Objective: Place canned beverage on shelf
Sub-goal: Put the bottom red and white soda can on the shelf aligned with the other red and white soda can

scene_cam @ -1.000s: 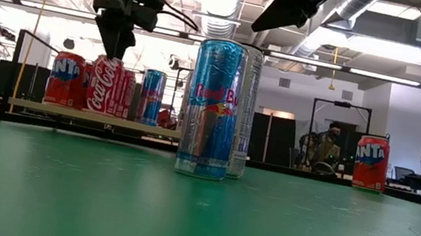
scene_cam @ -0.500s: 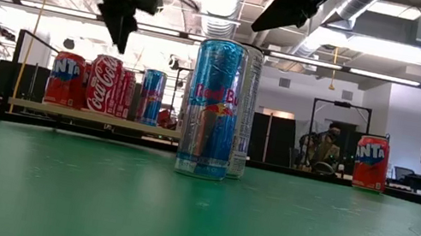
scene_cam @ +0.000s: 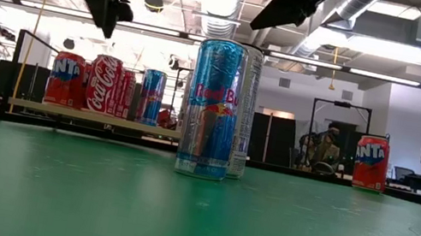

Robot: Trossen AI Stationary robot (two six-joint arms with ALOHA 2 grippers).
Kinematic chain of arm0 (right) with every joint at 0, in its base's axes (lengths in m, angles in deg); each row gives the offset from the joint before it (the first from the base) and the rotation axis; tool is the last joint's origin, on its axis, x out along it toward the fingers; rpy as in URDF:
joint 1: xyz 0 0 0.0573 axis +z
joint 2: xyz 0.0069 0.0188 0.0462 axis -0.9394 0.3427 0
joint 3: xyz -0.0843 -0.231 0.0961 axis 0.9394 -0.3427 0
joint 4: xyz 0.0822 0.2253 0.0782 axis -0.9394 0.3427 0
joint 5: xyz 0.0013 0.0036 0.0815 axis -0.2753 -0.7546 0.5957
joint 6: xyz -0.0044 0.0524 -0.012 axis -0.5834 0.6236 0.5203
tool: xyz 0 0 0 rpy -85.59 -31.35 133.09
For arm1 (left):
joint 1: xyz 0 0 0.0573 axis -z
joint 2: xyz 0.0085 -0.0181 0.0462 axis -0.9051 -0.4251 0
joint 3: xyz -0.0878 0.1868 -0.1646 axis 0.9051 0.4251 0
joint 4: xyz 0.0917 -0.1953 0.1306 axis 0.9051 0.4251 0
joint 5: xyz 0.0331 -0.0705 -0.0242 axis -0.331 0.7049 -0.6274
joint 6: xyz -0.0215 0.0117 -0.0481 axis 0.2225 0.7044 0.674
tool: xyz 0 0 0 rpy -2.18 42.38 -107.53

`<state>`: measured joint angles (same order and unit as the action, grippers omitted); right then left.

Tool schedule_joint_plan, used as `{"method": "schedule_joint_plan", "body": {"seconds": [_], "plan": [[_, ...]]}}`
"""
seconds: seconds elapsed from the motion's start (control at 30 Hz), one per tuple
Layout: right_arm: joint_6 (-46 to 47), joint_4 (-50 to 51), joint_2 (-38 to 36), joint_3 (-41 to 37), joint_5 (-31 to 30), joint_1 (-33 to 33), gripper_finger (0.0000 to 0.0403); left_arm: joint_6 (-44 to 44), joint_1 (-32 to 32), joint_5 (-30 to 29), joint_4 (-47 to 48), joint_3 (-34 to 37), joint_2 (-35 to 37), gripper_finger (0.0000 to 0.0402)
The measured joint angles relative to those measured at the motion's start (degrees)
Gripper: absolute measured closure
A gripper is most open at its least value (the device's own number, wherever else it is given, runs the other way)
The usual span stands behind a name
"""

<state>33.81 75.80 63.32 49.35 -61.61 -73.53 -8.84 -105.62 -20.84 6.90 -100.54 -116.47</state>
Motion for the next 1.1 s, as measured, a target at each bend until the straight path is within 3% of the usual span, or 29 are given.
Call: {"method": "schedule_joint_plan", "body": {"seconds": [0.13, 0.2, 0.4, 0.57, 1.1], "plan": [[-0.05, -0.58, 0.0, 0.0, 0.0, 0.0, 0.0378, -0.17, 0.32, -4.09, -3.32, 3.89, 0.05, 0.0371], [-0.05, -0.57, 0.0, 0.0, 0.02, 0.0, 0.0378, -0.22, -0.01, -4.96, -5.55, 5.22, 0.06, 0.039], [-0.05, -0.57, 0.0, 0.0, 0.02, 0.0, 0.0378, -1.17, -1.11, -5.52, -7.49, 6.85, 0.04, 0.04], [-0.03, -0.63, 0.0, 0.0, 0.02, -0.18, 0.0378, -0.59, -2.27, -9.46, -9.09, 6.93, 0.04, 0.0401], [0.13, -0.59, 0.0, 0.0, 0.13, -0.28, 0.0378, 1.0, -3.74, -9.87, -10.89, 6.97, -0.66, 0.0401]]}}
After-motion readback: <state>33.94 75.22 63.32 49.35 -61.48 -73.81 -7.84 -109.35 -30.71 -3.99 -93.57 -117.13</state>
